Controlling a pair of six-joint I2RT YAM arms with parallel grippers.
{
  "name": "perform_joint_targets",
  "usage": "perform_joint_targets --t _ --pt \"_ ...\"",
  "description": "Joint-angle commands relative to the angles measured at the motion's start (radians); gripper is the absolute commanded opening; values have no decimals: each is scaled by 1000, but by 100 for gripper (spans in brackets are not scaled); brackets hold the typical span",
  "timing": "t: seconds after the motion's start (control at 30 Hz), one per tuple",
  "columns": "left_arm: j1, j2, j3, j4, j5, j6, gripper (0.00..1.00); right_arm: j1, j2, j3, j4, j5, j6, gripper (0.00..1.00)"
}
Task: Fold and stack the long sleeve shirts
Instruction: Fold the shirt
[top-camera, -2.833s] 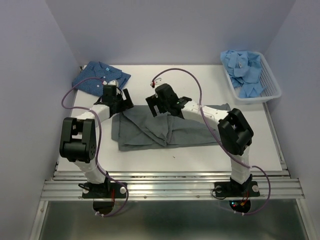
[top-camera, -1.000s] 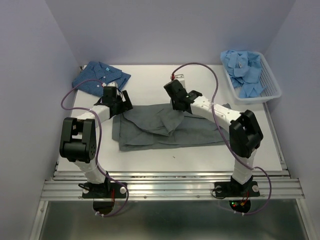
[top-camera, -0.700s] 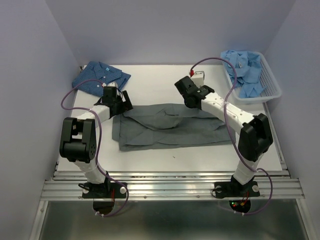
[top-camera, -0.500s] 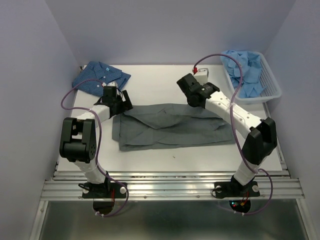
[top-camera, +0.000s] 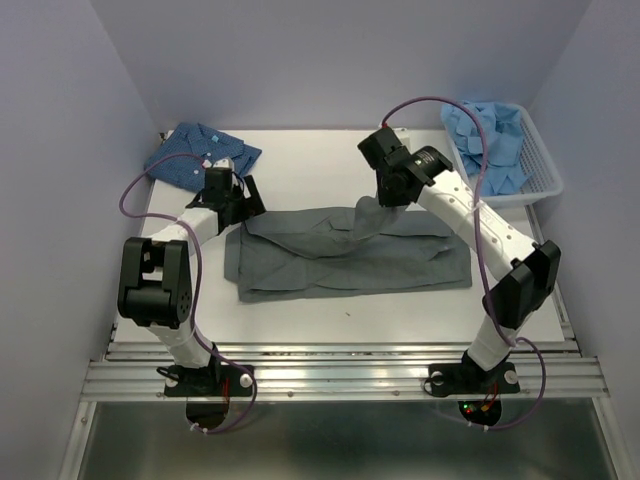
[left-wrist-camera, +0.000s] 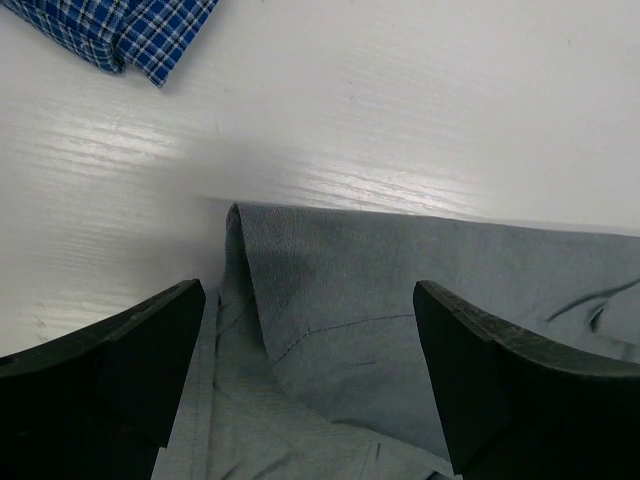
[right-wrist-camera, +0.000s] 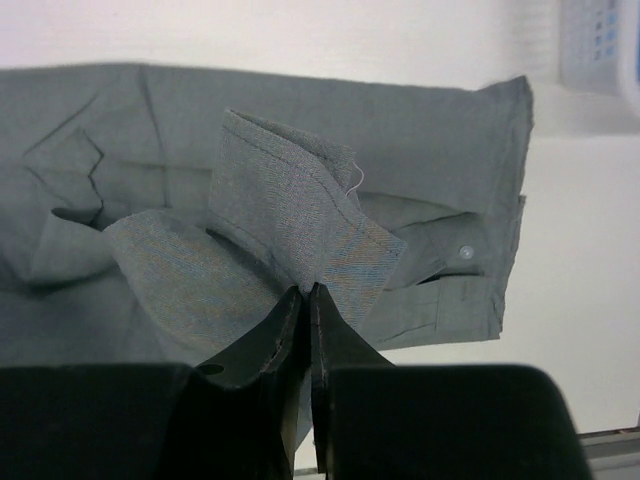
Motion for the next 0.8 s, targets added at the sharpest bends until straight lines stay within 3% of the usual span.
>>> perform_joint_targets --t 0.0,0.2,0.63,0.77 --pt "4 -63 30 6 -11 14 99 7 48 29 -65 -100 13 10" --pt "4 -96 -2 32 15 3 99 -55 163 133 -77 -32 16 12" --pt "-5 -273 -169 60 71 -49 99 -139 471 351 76 -46 -75 12" --pt "-34 -288 -214 84 112 -77 99 -148 538 386 138 -14 -93 16"
